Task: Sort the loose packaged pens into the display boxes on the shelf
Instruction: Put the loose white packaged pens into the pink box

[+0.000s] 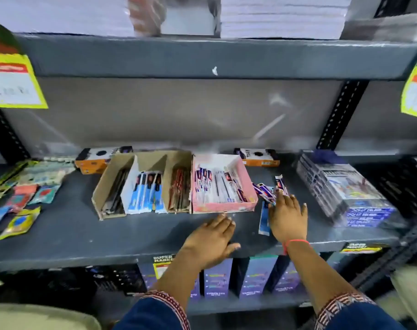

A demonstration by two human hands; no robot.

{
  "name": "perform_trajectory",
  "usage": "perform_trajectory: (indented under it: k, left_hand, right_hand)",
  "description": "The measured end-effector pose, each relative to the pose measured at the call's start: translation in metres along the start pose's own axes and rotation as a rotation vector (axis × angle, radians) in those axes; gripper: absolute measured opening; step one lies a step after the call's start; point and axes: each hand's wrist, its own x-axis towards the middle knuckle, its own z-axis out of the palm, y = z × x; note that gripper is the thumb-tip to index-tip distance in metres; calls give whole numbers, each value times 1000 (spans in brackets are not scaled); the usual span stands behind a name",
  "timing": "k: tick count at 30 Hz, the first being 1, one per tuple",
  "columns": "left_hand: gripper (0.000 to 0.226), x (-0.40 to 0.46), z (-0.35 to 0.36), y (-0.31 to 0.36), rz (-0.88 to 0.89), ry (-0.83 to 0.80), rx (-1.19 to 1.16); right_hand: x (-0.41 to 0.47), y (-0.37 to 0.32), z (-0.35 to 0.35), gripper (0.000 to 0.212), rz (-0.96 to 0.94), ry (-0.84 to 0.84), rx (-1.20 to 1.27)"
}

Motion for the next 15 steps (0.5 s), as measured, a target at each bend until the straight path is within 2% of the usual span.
perform_trajectory:
  k: [3,6,11,15]
  left_hand:
    - [67,4,7,-12,70,26,-40]
    - [71,9,15,-20,128,58,-52]
    - [77,10,23,-25,119,117,-129]
    - [92,10,21,-25,119,112,-135]
  right_hand:
    - [10,-5,2,43,102,9,-48]
    - [19,-8,-3,35,159,-63,-57]
    - [35,-10,-9,36,243,-130,-21]
    - [46,-9,-15,37,298,-159,58]
